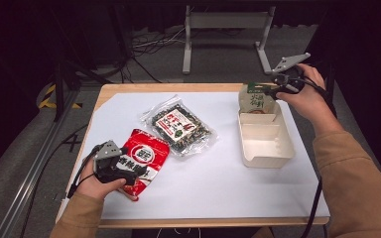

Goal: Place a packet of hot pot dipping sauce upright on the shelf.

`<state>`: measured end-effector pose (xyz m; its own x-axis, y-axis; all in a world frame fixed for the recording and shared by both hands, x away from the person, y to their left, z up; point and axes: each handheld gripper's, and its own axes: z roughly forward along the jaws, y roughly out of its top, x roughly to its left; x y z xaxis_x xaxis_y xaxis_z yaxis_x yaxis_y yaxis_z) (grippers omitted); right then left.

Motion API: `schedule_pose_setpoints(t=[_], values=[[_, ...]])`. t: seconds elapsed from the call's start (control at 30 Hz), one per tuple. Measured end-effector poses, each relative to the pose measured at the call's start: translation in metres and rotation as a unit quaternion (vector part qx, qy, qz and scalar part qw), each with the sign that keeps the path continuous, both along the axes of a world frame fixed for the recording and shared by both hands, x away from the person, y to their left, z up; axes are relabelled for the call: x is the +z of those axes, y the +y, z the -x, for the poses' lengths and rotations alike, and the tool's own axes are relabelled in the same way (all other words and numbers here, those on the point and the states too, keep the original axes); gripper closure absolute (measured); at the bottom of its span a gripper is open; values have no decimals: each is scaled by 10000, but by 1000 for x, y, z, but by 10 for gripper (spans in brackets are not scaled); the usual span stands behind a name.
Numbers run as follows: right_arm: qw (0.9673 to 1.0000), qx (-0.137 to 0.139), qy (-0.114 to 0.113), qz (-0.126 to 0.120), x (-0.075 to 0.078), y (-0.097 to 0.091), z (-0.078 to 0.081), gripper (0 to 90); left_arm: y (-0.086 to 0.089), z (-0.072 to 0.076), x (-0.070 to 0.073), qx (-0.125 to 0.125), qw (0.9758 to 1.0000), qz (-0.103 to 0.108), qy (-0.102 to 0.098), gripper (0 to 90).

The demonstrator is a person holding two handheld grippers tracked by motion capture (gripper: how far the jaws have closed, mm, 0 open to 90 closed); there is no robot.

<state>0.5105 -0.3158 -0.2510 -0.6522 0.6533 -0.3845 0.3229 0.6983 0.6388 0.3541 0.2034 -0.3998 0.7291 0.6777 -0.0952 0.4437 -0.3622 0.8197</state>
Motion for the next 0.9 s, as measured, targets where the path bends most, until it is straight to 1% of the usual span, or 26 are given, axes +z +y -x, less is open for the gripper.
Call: schedule_pose_setpoints(t=[0.03,0.1,0.17,0.2,0.23,0.3,0.33,0.37,0.43,0.5,0.6,0.63,0.67,0.77,0.83,0.87,0.9], values=[[10000,0,0,0,0,0,0,473,0,0,0,0,10000,0,0,37],[9997,-118,-93,-172,3,-7,6,457,0,-1,1,-26,9999,-90,-73,42],[9991,-187,-160,-341,6,-11,11,436,1,-2,3,-46,9999,-125,-99,52],[9982,-279,-176,-492,8,-14,16,426,1,-2,3,-45,9999,-130,-97,58],[9977,-308,-203,-567,9,-16,18,424,2,-2,3,-30,9998,-167,-100,64],[9956,-354,-265,-828,12,-21,27,416,4,-2,4,-72,9995,-265,-125,82],[9945,-372,-262,-944,13,-23,30,414,5,-2,4,-73,9995,-276,-143,90],[9935,-380,-268,-1036,13,-25,33,410,5,-2,5,-52,9997,-220,-118,91],[9920,-371,-249,-1184,14,-28,40,399,7,-2,6,-69,9997,-208,-131,96],[9908,-339,-226,-1293,14,-29,46,393,7,-1,8,-65,9996,-214,-155,107],[9892,-271,-227,-1425,14,-29,54,383,8,-2,9,-62,9998,-108,-121,120],[9892,-271,-227,-1425,14,-29,54,383,8,-2,9,-62,9998,-108,-121,125],[9872,-213,-210,-1566,12,-28,61,381,9,-3,9,-121,9997,26,-195,129],[9863,-179,-202,-1627,10,-27,66,381,10,-4,9,-116,9997,56,-206,141],[9853,-110,-201,-1695,8,-24,74,381,11,-5,10,-92,9998,29,-188,147],[9851,-100,-202,-1708,8,-24,76,381,11,-5,10,-42,9999,43,-139,148],[9851,-100,-202,-1708,8,-24,76,381,11,-5,10,-42,9999,43,-139,147]])
